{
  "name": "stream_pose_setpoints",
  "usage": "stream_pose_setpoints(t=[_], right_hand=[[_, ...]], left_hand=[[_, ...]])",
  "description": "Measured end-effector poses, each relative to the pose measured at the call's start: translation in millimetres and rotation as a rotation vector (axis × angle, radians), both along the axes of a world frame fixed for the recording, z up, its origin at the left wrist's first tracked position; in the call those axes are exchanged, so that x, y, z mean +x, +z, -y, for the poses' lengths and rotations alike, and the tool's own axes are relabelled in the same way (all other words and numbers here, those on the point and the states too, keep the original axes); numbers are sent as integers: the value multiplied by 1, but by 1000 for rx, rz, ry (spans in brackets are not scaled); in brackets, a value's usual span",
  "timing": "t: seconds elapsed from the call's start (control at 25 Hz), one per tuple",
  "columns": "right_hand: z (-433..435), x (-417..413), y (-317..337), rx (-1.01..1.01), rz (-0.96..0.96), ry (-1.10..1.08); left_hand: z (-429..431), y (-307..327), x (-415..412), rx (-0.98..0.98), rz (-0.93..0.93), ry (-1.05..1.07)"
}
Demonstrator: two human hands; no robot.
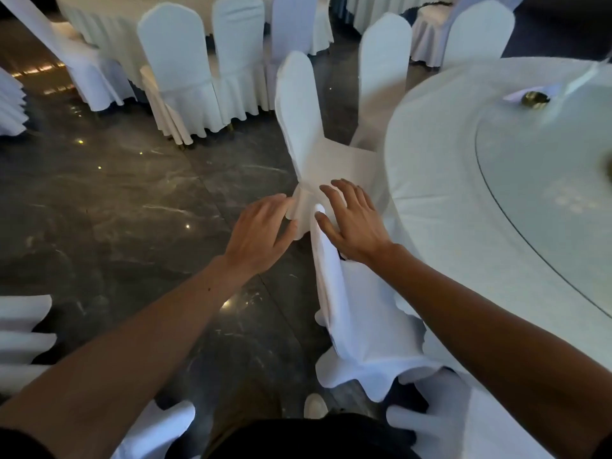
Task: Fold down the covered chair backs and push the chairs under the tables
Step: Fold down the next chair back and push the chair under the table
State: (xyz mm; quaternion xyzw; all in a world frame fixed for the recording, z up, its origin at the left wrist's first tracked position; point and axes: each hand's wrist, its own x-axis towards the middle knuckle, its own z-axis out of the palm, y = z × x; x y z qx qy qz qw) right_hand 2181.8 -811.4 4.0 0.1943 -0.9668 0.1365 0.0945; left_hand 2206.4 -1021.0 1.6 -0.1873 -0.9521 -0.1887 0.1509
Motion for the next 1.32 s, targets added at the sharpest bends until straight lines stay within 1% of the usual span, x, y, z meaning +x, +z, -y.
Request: stream_pose_setpoints(t=[0.2,0.32,0.44,0.52,0.72,0.96,1.08,1.16,1.24,1.32], right_hand=[[46,-105,-4,22,-1,41],[78,-170,-6,64,-40,29],[110,-238,3,61,-44,-62],[131,-279,7,57,-53,-127],[174,-380,3,7,-27,-245],[181,-546,-29,-17,-15,-304],[174,-638,-36,-70,44,-327],[165,-684,-35,-100,55,-382],[151,-724,-35,-147,68,-460],[138,-752,-38,-148,89,-531]], left_hand=[[45,-3,-109,24,-6,5],[82,-2,-186,-6,-15,-54],[122,10,-269,-12,-18,-139],[144,14,-319,-18,-58,-187],[178,8,-445,-1,-66,-283],[182,-17,-615,-27,-18,-317],[175,-16,-708,-35,15,-322],[165,-13,-761,-78,50,-369],[148,-10,-815,-83,79,-440],[127,-8,-860,-86,75,-512]])
